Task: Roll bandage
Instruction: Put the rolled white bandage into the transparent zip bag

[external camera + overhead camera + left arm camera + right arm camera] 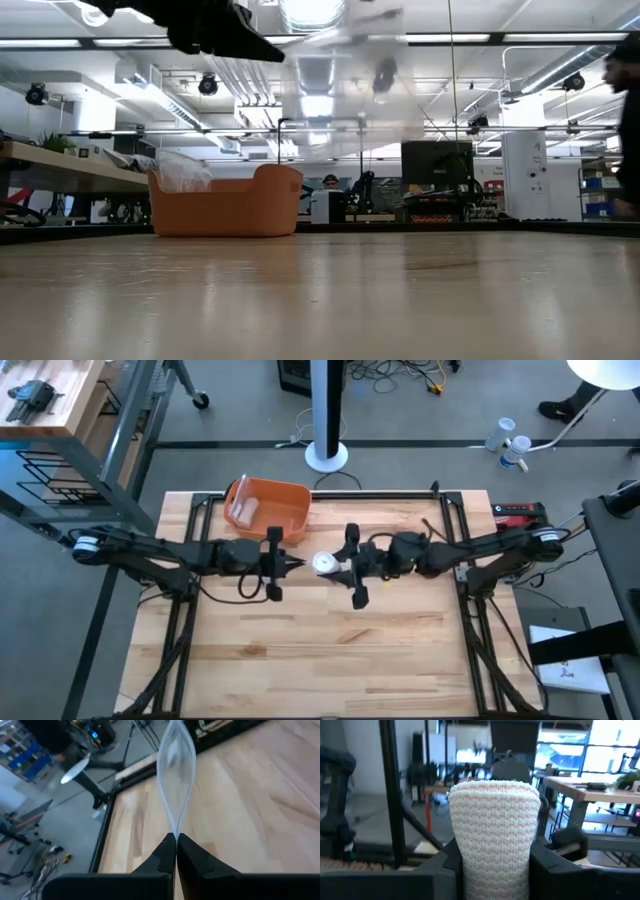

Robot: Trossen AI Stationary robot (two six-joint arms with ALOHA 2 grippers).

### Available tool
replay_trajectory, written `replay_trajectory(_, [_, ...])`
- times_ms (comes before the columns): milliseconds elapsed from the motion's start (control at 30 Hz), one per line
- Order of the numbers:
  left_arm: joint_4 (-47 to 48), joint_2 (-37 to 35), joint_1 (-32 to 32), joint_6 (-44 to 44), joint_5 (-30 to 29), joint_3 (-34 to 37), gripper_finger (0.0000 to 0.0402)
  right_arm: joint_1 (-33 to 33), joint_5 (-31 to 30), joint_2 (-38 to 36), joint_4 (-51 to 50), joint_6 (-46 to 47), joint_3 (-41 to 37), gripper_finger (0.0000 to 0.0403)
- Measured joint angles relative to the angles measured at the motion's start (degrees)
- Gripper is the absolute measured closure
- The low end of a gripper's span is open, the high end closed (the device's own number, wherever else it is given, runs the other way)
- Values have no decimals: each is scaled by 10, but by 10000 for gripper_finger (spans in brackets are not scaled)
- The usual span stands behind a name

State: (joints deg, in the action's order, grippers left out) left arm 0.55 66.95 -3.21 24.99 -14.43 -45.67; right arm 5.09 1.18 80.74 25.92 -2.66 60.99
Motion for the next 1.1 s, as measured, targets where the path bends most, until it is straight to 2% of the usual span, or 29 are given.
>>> replay_trajectory(133, [20, 20, -15, -3, 0, -33, 401, -8, -29, 1, 82, 25, -56, 282])
replay_trajectory(300, [30, 43, -25, -31, -3, -69, 401, -29, -31, 1, 91, 89, -77, 292])
replay_trajectory(500, [84, 58, -24, -82, -6, -107, 402, -33, -28, 1, 91, 117, -78, 286])
replay_trajectory(700, [102, 61, -23, -98, -19, -114, 401, -34, -5, -1, 85, 185, -78, 292])
replay_trajectory(833, [104, 61, -25, -96, -20, -114, 402, -34, -30, 1, 57, 214, -78, 291])
replay_trajectory(1100, [114, 61, -26, -74, -11, -112, 401, -34, -44, 3, 60, 208, -80, 292])
